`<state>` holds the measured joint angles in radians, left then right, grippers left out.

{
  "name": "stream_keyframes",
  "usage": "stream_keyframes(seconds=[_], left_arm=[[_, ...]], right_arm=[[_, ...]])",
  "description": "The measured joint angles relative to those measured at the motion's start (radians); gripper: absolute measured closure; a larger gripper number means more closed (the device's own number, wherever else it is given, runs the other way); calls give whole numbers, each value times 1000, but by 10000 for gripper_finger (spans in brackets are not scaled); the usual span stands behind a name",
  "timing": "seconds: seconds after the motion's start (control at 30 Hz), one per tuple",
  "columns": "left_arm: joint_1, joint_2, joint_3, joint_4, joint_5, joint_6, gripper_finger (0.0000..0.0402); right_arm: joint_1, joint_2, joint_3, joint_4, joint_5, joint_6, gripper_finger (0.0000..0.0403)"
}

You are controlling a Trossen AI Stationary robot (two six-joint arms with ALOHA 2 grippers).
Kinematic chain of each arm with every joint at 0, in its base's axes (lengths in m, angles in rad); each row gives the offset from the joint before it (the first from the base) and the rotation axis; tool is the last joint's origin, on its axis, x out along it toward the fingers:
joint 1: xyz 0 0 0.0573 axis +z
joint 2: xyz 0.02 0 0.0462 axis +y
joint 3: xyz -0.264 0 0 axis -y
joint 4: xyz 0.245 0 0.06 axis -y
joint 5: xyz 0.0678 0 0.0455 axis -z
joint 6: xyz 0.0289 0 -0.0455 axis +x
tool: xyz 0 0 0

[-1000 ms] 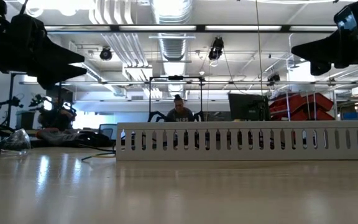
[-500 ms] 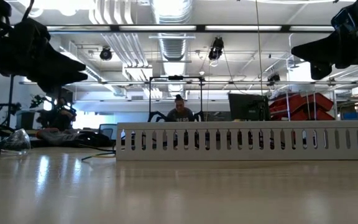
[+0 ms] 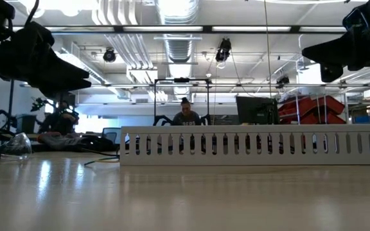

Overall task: Ziptie cables
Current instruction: Return to Home Position

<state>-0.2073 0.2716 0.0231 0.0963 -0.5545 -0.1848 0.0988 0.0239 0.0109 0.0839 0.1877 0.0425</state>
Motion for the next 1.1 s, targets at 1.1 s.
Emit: stream_keyframes(seconds=[1.1], left_arm=[[0,63,1,0,0,0,184]], right_arm=[[21,37,0,2,-11,0,396]])
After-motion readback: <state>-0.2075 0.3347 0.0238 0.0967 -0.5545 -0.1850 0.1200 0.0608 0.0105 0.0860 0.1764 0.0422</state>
